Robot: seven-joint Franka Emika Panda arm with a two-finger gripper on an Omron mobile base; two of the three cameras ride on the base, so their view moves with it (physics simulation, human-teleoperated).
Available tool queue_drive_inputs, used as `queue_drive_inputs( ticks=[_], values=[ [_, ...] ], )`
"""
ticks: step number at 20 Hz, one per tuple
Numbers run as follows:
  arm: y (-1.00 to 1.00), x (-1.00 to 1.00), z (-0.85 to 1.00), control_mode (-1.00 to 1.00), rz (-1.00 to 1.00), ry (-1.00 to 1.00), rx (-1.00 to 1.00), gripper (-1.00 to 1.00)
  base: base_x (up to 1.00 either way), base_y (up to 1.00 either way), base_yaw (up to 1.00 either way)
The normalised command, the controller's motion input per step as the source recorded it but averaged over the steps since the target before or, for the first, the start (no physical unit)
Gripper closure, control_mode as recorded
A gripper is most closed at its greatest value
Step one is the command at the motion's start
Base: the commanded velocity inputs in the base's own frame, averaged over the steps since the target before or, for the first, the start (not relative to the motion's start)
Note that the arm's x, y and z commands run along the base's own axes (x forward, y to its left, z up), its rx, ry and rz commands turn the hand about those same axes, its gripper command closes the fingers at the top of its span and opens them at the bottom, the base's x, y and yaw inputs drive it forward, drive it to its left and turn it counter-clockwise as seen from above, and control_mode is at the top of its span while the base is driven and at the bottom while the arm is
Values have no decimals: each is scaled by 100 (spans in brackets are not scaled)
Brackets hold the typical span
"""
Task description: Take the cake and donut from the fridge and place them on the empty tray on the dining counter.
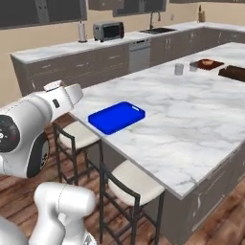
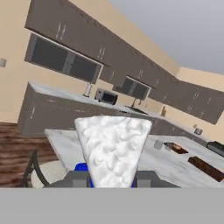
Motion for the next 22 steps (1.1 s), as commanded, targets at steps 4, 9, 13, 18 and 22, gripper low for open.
queue_drive_inputs(
  ticks=[4, 9, 13, 18, 22],
  values=[
    [0, 0, 0, 100, 0, 0, 0, 100, 60, 100, -64],
    [0, 0, 0, 100, 0, 0, 0, 100, 30, 100, -58],
    [0, 0, 0, 100, 0, 0, 0, 100, 8, 100, -47],
    [0, 0, 0, 100, 0, 0, 0, 100, 35, 95, -40],
    [0, 0, 0, 100, 0, 0, 0, 100, 87, 63, -28]
  ],
)
